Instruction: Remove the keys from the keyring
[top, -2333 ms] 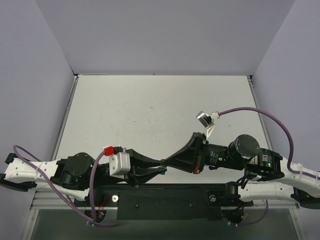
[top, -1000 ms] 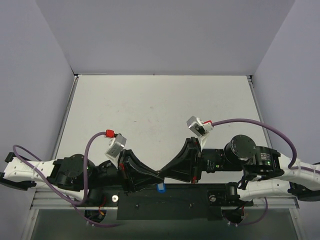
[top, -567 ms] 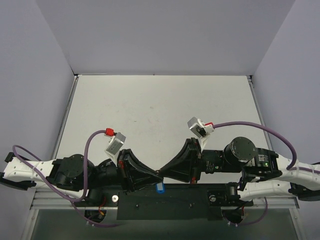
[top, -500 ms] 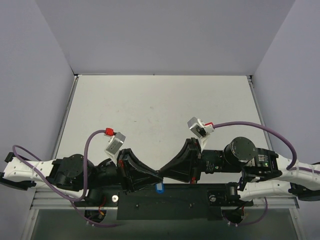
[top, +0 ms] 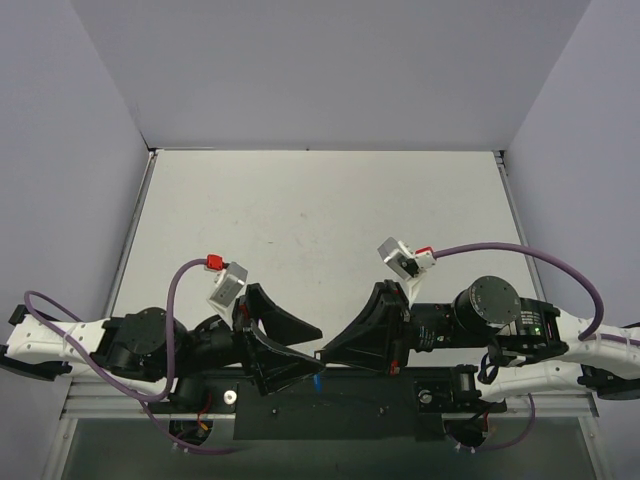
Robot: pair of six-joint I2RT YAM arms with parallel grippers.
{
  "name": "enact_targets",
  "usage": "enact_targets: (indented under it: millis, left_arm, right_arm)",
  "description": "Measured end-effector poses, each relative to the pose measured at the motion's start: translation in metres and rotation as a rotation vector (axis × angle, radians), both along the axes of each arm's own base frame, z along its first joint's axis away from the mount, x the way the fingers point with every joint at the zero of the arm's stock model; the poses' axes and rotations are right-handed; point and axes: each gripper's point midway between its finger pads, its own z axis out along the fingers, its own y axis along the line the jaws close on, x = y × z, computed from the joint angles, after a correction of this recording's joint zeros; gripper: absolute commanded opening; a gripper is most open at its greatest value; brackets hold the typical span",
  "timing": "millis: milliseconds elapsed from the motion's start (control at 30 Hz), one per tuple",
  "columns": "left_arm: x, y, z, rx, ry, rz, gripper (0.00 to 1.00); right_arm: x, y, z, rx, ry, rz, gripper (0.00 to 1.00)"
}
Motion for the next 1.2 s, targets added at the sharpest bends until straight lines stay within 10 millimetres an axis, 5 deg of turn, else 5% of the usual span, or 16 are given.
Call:
enact_targets:
  millis: [233,567,1200]
  left_arm:
    - [0.003,0.005,0.007,-0.016,-0.021,0.007,0.84]
    - [0.006,0.026,0.046,-0.155,-0.017,0.003,0.86]
    - [-0.007,0.022,0.038,-0.139,-0.304,-0.049,0.79]
  right_arm:
    - [-0.001,0.000,-0.001,-0.004,0.005,0.005,0.00]
    - [-0.011,0.001,-0.021,-0.084,0.010,0.046,0.00]
    - [-0.009,-0.005,-0.018,-0.076,0.027,0.035,0.00]
